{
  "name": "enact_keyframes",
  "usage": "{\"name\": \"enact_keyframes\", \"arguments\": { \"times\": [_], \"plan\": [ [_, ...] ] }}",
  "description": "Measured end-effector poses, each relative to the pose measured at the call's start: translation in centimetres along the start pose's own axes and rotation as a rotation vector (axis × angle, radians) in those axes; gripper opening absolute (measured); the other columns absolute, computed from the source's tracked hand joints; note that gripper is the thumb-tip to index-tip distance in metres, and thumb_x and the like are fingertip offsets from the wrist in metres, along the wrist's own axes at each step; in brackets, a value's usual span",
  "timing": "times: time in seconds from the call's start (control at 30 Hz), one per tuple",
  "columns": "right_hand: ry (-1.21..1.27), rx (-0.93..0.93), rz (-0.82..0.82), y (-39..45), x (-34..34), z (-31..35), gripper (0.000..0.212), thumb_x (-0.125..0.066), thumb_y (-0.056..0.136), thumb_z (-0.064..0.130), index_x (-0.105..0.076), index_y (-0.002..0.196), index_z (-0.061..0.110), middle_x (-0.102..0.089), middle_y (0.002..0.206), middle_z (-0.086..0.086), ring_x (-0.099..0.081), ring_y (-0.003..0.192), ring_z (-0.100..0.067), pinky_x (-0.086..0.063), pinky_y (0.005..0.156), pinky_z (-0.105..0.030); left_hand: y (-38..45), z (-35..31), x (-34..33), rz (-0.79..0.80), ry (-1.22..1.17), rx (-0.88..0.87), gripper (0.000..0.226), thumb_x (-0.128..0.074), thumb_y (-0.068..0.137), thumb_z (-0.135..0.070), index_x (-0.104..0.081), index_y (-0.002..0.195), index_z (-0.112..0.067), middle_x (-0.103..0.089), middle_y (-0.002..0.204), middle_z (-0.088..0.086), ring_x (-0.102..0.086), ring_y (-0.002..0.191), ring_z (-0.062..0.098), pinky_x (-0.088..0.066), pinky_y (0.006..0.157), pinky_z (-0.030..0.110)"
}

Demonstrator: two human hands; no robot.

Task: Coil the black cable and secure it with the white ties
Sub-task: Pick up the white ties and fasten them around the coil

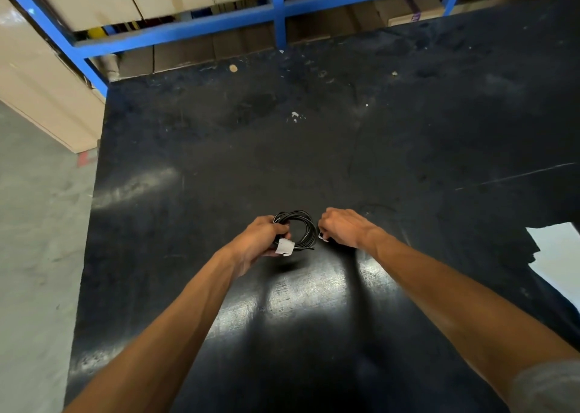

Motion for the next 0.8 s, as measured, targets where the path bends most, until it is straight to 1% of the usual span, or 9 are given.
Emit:
{"name": "enact_keyframes", "arguments": {
  "times": [0.13, 0.27, 0.33, 0.4, 0.47, 0.57, 0.63, 0.73, 0.8],
  "plan": [
    [0.013, -0.008, 0.029, -0.2, 0.2, 0.0, 0.007, -0.058, 0.096, 0.017, -0.063, 0.099, 0.014, -0.066, 0.103, -0.004, -0.056, 0.106, -0.022, -0.043, 0.073, -0.035, 0.2, -0.1, -0.5, 0.01, 0.0, 0.001, 0.01, -0.051, 0.096, -0.013, -0.056, 0.088, -0.016, -0.06, 0.072, -0.001, -0.058, 0.064, 0.011, -0.05, 0.071, 0.03],
    [0.107, -0.003, 0.131, -0.9, 0.4, 0.0, 0.009, -0.055, 0.098, 0.024, -0.056, 0.092, 0.018, -0.063, 0.101, -0.003, -0.054, 0.103, -0.02, -0.048, 0.081, -0.04, 0.0, -0.4, -0.7, 0.002, -0.004, -0.001, 0.012, -0.05, 0.096, -0.012, -0.056, 0.088, -0.016, -0.06, 0.072, -0.001, -0.059, 0.064, 0.01, -0.052, 0.068, 0.027],
    [0.192, -0.026, 0.16, -1.4, 0.6, -0.2, 0.014, -0.055, 0.098, 0.026, -0.049, 0.087, 0.02, -0.061, 0.092, -0.002, -0.058, 0.093, -0.022, -0.05, 0.079, -0.042, -0.2, -0.6, -0.7, -0.004, 0.007, -0.01, 0.013, -0.05, 0.097, -0.011, -0.055, 0.087, -0.017, -0.059, 0.072, -0.001, -0.058, 0.063, 0.01, -0.052, 0.063, 0.025],
    [0.32, -0.078, 0.16, -1.9, 0.9, -0.7, 0.015, -0.051, 0.1, 0.027, -0.047, 0.089, 0.017, -0.059, 0.082, -0.001, -0.056, 0.076, -0.022, -0.044, 0.069, -0.038, -0.3, -0.8, -0.7, -0.005, 0.017, -0.018, 0.014, -0.05, 0.097, -0.012, -0.054, 0.085, -0.017, -0.059, 0.072, -0.001, -0.057, 0.063, 0.01, -0.052, 0.061, 0.024],
    [0.452, -0.145, 0.105, -2.5, 1.3, -1.0, 0.016, -0.048, 0.102, 0.028, -0.046, 0.092, 0.015, -0.063, 0.08, -0.002, -0.056, 0.068, -0.02, -0.041, 0.063, -0.035, -0.7, -0.9, -0.7, -0.005, 0.024, -0.024, 0.014, -0.05, 0.097, -0.013, -0.053, 0.083, -0.016, -0.058, 0.072, 0.0, -0.058, 0.063, 0.01, -0.052, 0.061, 0.024],
    [0.753, -0.267, -0.032, -3.4, 1.1, -1.7, 0.015, -0.052, 0.101, 0.023, -0.045, 0.09, 0.015, -0.073, 0.085, -0.004, -0.065, 0.063, -0.019, -0.054, 0.064, -0.035, -1.1, -0.9, -0.5, 0.008, 0.052, -0.031, 0.015, -0.05, 0.097, -0.016, -0.052, 0.083, -0.015, -0.058, 0.073, 0.0, -0.059, 0.064, 0.011, -0.051, 0.057, 0.022],
    [0.945, -0.327, -0.137, -3.9, 1.4, -1.9, 0.017, -0.057, 0.097, 0.013, -0.043, 0.087, 0.016, -0.074, 0.083, -0.011, -0.063, 0.061, -0.021, -0.054, 0.064, -0.035, -1.6, -1.1, -0.2, 0.019, 0.057, -0.043, 0.015, -0.049, 0.098, -0.019, -0.052, 0.083, -0.015, -0.058, 0.074, 0.0, -0.06, 0.064, 0.011, -0.051, 0.059, 0.023],
    [1.081, -0.343, -0.264, -4.3, 3.3, -1.6, 0.028, -0.069, 0.087, 0.005, -0.043, 0.087, 0.017, -0.06, 0.067, -0.004, -0.053, 0.06, -0.015, -0.047, 0.061, -0.03, -2.3, -1.7, 0.3, 0.025, 0.043, -0.063, 0.016, -0.05, 0.098, -0.022, -0.052, 0.084, -0.015, -0.059, 0.074, -0.001, -0.062, 0.062, 0.01, -0.051, 0.062, 0.024],
    [1.121, -0.307, -0.326, -4.1, 5.3, -1.2, 0.032, -0.069, 0.084, -0.001, -0.044, 0.087, 0.019, -0.052, 0.066, 0.004, -0.047, 0.059, -0.011, -0.042, 0.063, -0.027, -2.9, -2.2, 0.6, 0.04, 0.03, -0.083, 0.016, -0.051, 0.098, -0.024, -0.052, 0.085, -0.014, -0.059, 0.075, 0.0, -0.063, 0.061, 0.01, -0.051, 0.064, 0.026]
  ]
}}
Point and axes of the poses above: each hand's wrist, its own y-axis towards the middle knuckle, its own x-axis out of the back of the hand, z = x × y, the point moved 9 cm from there along y, towards the middle knuckle
